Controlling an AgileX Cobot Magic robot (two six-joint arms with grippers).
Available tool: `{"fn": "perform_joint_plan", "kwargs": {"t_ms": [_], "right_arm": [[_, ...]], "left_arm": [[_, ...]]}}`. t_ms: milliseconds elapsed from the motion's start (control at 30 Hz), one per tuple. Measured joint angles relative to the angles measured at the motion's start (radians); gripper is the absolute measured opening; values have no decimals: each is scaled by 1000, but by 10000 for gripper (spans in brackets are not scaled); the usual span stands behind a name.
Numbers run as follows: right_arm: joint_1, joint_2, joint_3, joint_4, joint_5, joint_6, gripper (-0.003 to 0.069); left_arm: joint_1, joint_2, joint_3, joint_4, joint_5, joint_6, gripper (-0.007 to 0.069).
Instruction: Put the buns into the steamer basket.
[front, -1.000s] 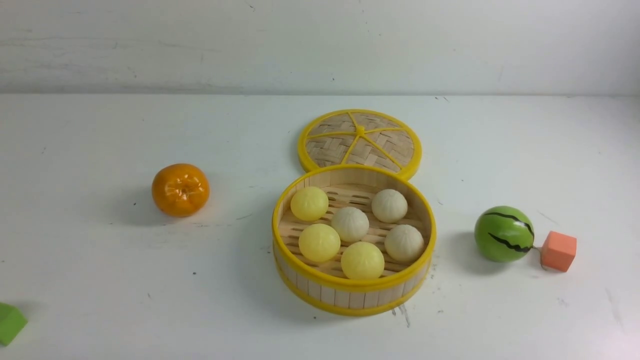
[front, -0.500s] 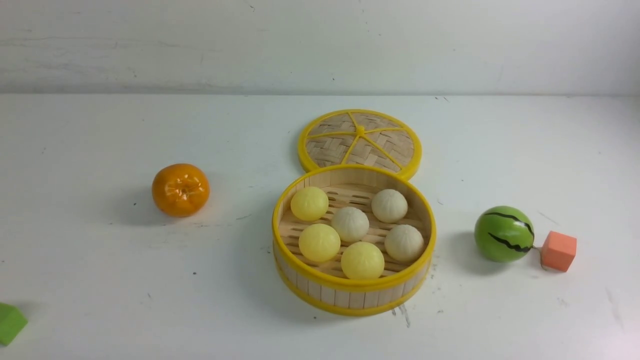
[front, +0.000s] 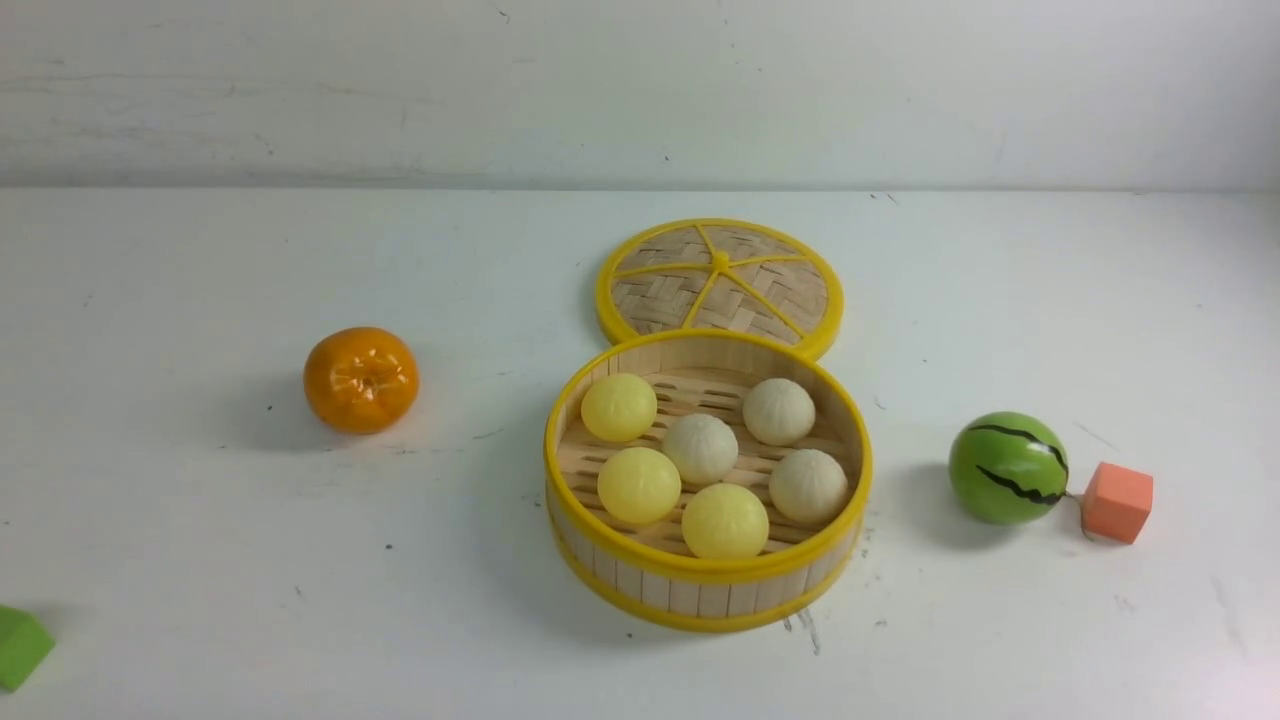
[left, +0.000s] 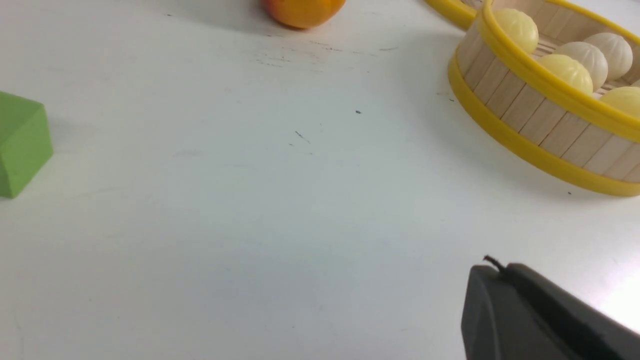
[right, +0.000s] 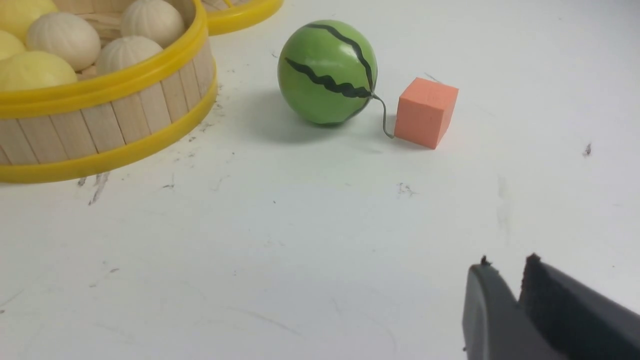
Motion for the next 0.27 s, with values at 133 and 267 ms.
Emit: {"fn": "perform_joint_plan", "kwargs": {"t_ms": [133,267], "right_arm": [[0,0,0,0,0,0,112],[0,0,0,0,0,0,116]], "left_arm": [[0,0,0,0,0,0,-13],[0,0,0,0,0,0,-13]]}}
